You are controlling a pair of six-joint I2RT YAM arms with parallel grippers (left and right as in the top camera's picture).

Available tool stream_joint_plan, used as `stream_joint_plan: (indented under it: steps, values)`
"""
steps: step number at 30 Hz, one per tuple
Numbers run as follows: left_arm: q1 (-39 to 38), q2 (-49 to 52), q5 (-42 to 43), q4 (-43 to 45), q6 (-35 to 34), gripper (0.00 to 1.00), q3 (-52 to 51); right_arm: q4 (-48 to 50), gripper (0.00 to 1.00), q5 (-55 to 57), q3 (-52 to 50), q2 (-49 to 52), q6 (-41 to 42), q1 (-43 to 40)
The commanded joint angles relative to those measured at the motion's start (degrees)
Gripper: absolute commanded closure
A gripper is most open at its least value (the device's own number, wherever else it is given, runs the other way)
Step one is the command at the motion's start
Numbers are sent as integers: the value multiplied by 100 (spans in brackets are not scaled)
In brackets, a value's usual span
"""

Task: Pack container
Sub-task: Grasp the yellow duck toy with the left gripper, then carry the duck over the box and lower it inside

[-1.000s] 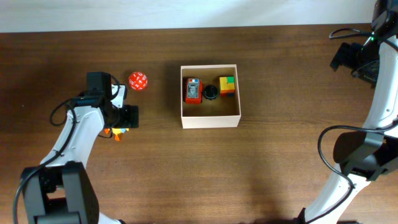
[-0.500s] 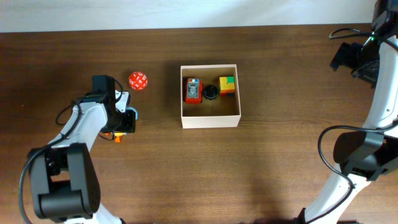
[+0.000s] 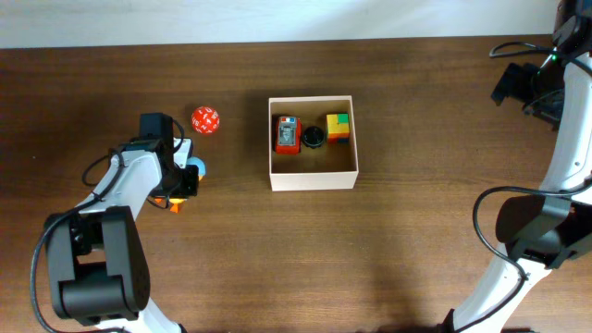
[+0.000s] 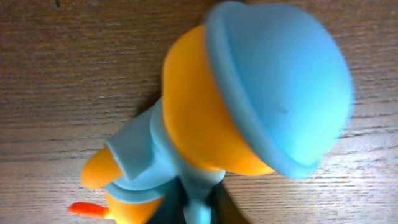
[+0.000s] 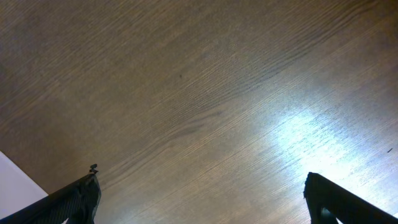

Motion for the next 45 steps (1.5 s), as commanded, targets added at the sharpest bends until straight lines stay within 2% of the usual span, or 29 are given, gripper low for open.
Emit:
stream_joint_plan:
  steps: [1, 7, 16, 24, 30, 37, 42, 45]
  values:
    - [24, 136, -63, -2, 7, 98, 37, 0, 1, 72, -20, -184, 68, -4]
    - [13, 125, 72, -214, -236, 98, 365, 0, 1, 72, -20, -184, 68, -4]
    - [11, 122, 564, -1502, -251, 98, 2175, 0, 1, 72, -20, -184, 68, -4]
    - [-22, 122, 660, -1862, -240, 98, 2780, -2, 1, 72, -20, -184, 68, -4]
    - [-437, 85, 1521, -1956, 719, 98, 3077, 0, 1, 72, -20, -184, 68, -9]
    - [-1423, -90, 1508, -2009, 1735, 98, 3484, 0, 1, 72, -20, -184, 66, -9]
    - [-2188, -101, 1495, -1985, 2848, 98, 3539, 0, 1, 72, -20, -184, 66, -9]
    - [-2516, -101, 1209, -1932, 3209, 98, 3539, 0, 1, 72, -20, -184, 68, -9]
